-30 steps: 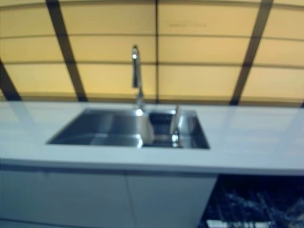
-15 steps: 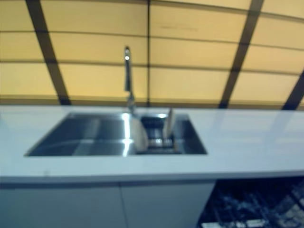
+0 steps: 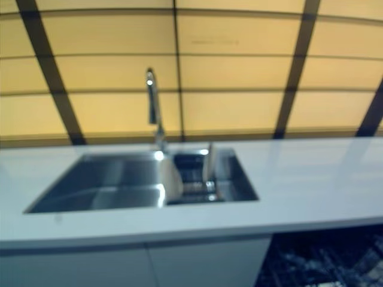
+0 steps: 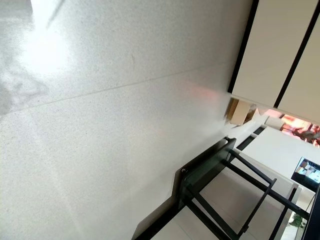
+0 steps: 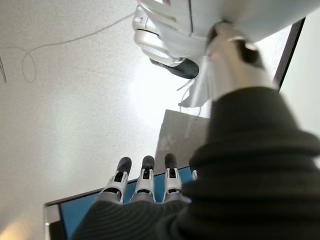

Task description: Take plates into dishwasher

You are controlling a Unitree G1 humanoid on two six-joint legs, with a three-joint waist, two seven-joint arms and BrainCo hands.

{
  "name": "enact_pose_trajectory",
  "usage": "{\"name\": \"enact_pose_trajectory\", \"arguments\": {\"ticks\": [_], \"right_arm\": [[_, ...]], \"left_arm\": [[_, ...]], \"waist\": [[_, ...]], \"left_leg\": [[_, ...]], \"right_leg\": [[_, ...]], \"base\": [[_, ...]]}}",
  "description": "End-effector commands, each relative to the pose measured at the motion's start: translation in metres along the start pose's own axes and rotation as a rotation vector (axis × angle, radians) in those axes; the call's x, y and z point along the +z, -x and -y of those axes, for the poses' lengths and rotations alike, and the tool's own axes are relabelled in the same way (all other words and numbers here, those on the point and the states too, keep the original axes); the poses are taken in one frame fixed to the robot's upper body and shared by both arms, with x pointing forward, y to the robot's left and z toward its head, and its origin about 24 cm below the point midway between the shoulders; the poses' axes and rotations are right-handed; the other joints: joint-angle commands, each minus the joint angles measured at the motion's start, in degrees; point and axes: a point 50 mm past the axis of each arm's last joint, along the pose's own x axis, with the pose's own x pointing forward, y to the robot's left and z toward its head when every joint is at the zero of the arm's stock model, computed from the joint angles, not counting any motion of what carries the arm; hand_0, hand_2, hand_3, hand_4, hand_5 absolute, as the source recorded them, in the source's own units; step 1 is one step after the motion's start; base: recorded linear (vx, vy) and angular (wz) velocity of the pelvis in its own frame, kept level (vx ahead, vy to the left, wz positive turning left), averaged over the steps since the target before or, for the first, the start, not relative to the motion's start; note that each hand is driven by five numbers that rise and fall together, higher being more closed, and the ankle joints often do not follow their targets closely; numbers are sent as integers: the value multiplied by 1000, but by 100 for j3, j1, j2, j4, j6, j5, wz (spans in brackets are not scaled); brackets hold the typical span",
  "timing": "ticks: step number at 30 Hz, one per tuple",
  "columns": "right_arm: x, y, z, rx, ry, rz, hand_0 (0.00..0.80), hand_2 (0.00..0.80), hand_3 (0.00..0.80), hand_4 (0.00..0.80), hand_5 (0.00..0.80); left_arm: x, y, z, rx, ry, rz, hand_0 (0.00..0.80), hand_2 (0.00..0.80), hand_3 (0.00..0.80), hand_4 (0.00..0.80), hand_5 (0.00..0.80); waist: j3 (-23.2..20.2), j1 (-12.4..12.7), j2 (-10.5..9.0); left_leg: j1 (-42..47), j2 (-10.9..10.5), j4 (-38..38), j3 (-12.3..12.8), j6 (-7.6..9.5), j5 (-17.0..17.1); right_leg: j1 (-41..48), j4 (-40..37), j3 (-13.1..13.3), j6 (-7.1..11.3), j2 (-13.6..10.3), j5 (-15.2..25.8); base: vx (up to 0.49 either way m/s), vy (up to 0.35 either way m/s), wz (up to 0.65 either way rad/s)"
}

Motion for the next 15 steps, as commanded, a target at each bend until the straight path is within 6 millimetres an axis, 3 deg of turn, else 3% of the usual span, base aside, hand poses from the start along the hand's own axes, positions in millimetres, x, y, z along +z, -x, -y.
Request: {"name": "enact_pose_trajectory", "arguments": {"ticks": [1,4,6,9,13,15], "right_arm": [[12,3,-10,37,-42,23,0,0,0,0,0],[13,2,-9,68,-36,40,0,0,0,0,0],[27,5,-8,79,-19,91,0,0,0,0,0],[32,6,-7,79,1,101,0,0,0,0,0],[34,6,-8,120,32,121,0,0,0,0,0],[47,10,-11,202,91,208,0,0,0,0,0]], "left_arm": [[4,0,-3,-7,-129,-22,0,0,0,0,0],[5,0,-10,-3,-114,-19,0,0,0,0,0],[12,0,-13,14,-92,17,0,0,0,0,0],[16,0,-11,24,-52,30,0,0,0,0,0],[22,0,-1,-10,-115,67,0,0,0,0,0],[14,0,-2,4,-105,40,0,0,0,0,0]], "waist": [[179,-186,34],[213,-305,-71],[274,-237,-109],[234,-217,-133],[91,-114,-259],[7,-65,-315]], "left_leg": [[128,-127,-98,-100,270,-35],[353,-57,-141,-257,125,-200],[371,0,-141,-227,96,-337],[318,36,-141,-150,76,-303],[355,81,-141,-37,1,-297],[392,103,-141,-39,-46,-340]], "right_leg": [[-942,1697,63,477,-365,1475],[-1051,-10,79,459,-590,1624],[-942,-684,-36,477,-532,1469],[-711,-956,63,447,-453,1399],[-143,-1560,-92,441,-444,1455],[56,-1735,-111,448,-450,1451]], "base": [[199,-81,-12],[201,-230,36],[62,-235,33],[58,-112,17],[156,-137,16],[146,-106,-14]]}}
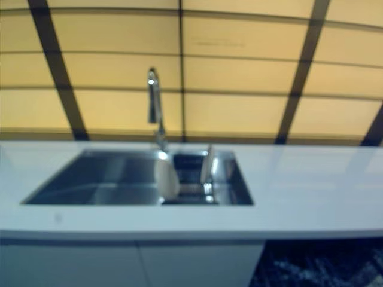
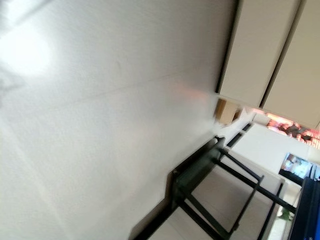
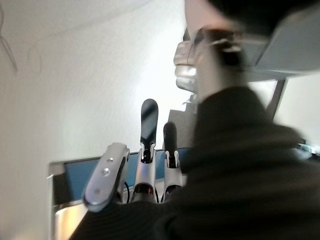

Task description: Take plates into dishwasher

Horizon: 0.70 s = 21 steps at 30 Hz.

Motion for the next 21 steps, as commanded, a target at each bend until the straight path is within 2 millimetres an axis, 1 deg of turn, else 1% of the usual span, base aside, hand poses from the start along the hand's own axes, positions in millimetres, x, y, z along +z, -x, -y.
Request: {"name": "enact_pose_trajectory", "arguments": {"ticks": [1,4,6,7,8,9,11,12,15,17,18,19,21], "right_arm": [[55,11,-5,158,212,226,0,0,0,0,0],[59,15,-12,296,380,273,0,0,0,0,0],[72,22,-15,361,473,375,0,0,0,0,0],[86,30,-17,379,523,466,0,0,0,0,0],[86,30,-17,379,523,466,0,0,0,0,0],[97,36,-18,378,565,528,0,0,0,0,0],[112,46,-23,377,628,590,0,0,0,0,0],[126,58,-29,394,702,658,0,0,0,0,0],[151,86,-38,408,861,778,0,0,0,0,0],[161,102,-38,407,929,819,0,0,0,0,0],[161,104,-37,407,940,824,0,0,0,0,0],[171,125,-35,415,1002,867,0,0,0,0,0],[179,147,-31,418,1054,915,0,0,0,0,0]], "left_arm": [[21,0,-18,39,3,37,0,0,0,0,0],[15,0,-26,31,-30,25,0,0,0,0,0],[16,1,-30,37,-60,26,0,0,0,0,0],[18,1,-34,47,-82,29,0,0,0,0,0],[18,1,-34,47,-82,29,0,0,0,0,0],[18,1,-36,53,-93,30,0,0,0,0,0],[19,1,-38,60,-96,34,0,0,0,0,0],[20,2,-39,65,-92,38,0,0,0,0,0],[19,2,-41,68,-77,44,0,0,0,0,0],[19,2,-43,72,-69,44,0,0,0,0,0],[19,2,-43,72,-67,44,0,0,0,0,0],[19,2,-46,78,-55,42,0,0,0,0,0],[19,3,-50,82,-42,40,0,0,0,0,0]], "waist": [[94,94,-213],[76,169,-270],[81,236,-324],[88,258,-366],[88,258,-366],[88,263,-396],[93,257,-421],[100,248,-443],[111,208,-475],[106,192,-484],[106,188,-482],[99,153,-499],[101,106,-510]], "left_leg": [[221,-530,-56,-28,278,-268],[176,-530,-56,-45,264,-250],[178,-527,-56,-79,262,-257],[193,-522,-56,-85,259,-267],[193,-522,-56,-85,259,-267],[191,-516,-56,-83,253,-270],[184,-501,-56,-59,254,-273],[173,-490,-56,-43,253,-271],[157,-470,-56,5,237,-271],[154,-464,-56,37,229,-274],[155,-463,-56,42,228,-275],[157,-457,-56,82,220,-281],[154,-449,-56,138,209,-283]], "right_leg": [[139,-371,80,353,-340,572],[143,-371,16,367,-344,560],[167,-371,-50,384,-353,555],[167,-371,-72,404,-364,565],[167,-371,-72,404,-364,565],[160,-371,-73,416,-366,570],[152,-371,-70,421,-365,570],[144,-371,-70,429,-364,570],[136,-371,-53,437,-366,565],[136,-371,-47,448,-369,566],[137,-371,-47,450,-370,566],[133,-371,-33,459,-380,573],[112,-371,-24,476,-398,597]], "base": [[48,-74,-9],[39,-66,-2],[39,-69,1],[20,-39,9],[18,-42,11],[3,-23,9],[-1,-15,2],[0,0,0],[0,0,0],[-3,16,-4],[5,24,-5],[9,25,-9],[11,35,-19]]}}
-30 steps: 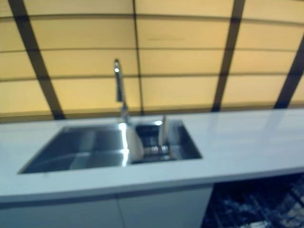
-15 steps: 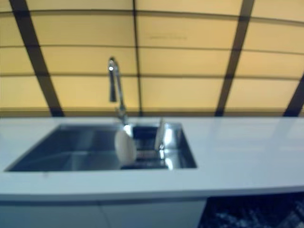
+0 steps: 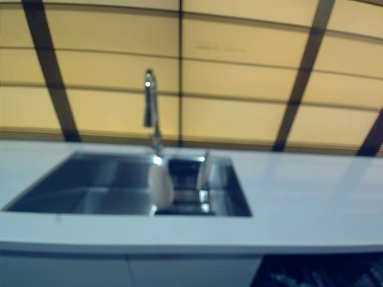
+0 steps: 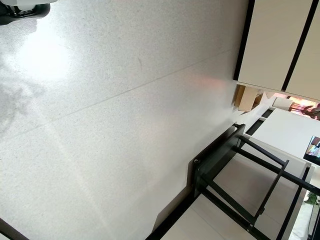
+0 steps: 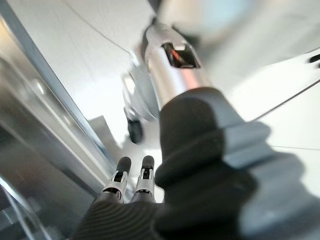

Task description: Take plates into dishwasher

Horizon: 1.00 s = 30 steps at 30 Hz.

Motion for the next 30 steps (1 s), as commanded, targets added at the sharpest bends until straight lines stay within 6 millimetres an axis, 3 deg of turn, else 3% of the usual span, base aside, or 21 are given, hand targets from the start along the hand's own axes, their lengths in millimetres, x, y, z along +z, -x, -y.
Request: {"name": "enact_pose_trajectory", "arguments": {"ticks": [1,21,30], "right_arm": [[97,14,43,2,150,294,0,0,0,0,0],[178,100,59,220,148,737,0,0,0,0,0],[212,131,70,255,12,982,0,0,0,0,0]], "left_arm": [[23,0,-19,40,4,37,0,0,0,0,0],[5,0,-15,35,25,7,0,0,0,0,0],[-2,0,-12,28,16,-7,0,0,0,0,0]], "waist": [[234,90,-239],[71,23,-248],[-9,56,-260]], "left_leg": [[51,-411,15,110,450,-191],[109,-409,15,298,434,-250],[154,-391,15,338,420,-291]], "right_leg": [[-133,17,82,550,-393,332],[-45,12,136,564,-459,244],[6,12,138,559,-457,200]], "base": [[9,40,-16],[5,20,-4],[0,0,0]]}}
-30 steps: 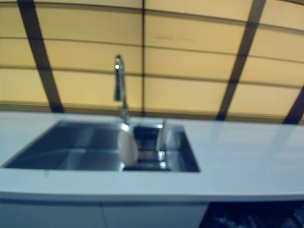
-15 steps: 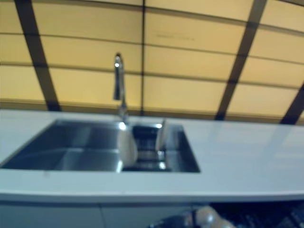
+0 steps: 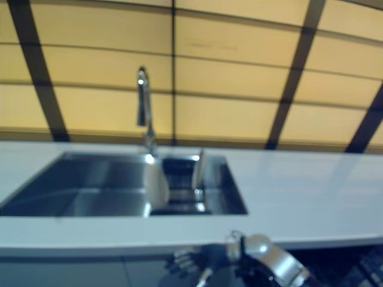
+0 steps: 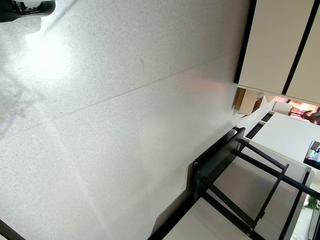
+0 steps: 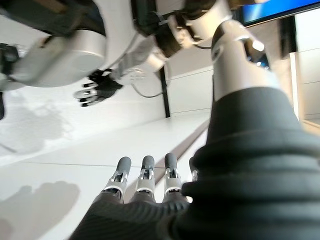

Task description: Take plates into dishwasher

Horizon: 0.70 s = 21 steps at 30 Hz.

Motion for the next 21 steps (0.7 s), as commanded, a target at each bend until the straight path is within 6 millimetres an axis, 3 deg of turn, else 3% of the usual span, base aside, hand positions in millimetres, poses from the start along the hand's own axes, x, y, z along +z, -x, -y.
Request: {"name": "enact_pose_trajectory", "arguments": {"ticks": [1,3,5,13,21], "right_arm": [[59,2,10,-41,42,262,0,0,0,0,0],[65,6,16,-95,39,299,0,0,0,0,0],[72,19,33,-269,80,334,0,0,0,0,0],[82,93,80,-912,291,290,0,0,0,0,0],[107,140,93,-1268,649,138,0,0,0,0,0]], "left_arm": [[-1,-1,-5,16,-38,-20,0,0,0,0,0],[-2,-1,-4,15,-40,-20,0,0,0,0,0],[-4,0,-3,13,-39,-24,0,0,0,0,0],[-10,0,0,16,-4,-34,0,0,0,0,0],[-6,0,1,23,-10,-32,0,0,0,0,0]], "waist": [[-61,73,-182],[-71,79,-179],[-93,80,-171],[-77,25,-173],[-61,65,-189]], "left_leg": [[53,-310,18,127,402,-293],[65,-310,18,128,398,-302],[80,-309,18,125,395,-320],[127,-296,18,141,389,-355],[123,-291,18,106,390,-349]], "right_leg": [[20,9,-11,465,-383,125],[31,9,-16,464,-381,118],[48,9,-4,457,-371,102],[116,9,4,437,-351,59],[137,9,-16,439,-338,43]], "base": [[0,0,0],[0,0,0],[0,0,0],[1,-1,0],[1,-6,-2]]}}
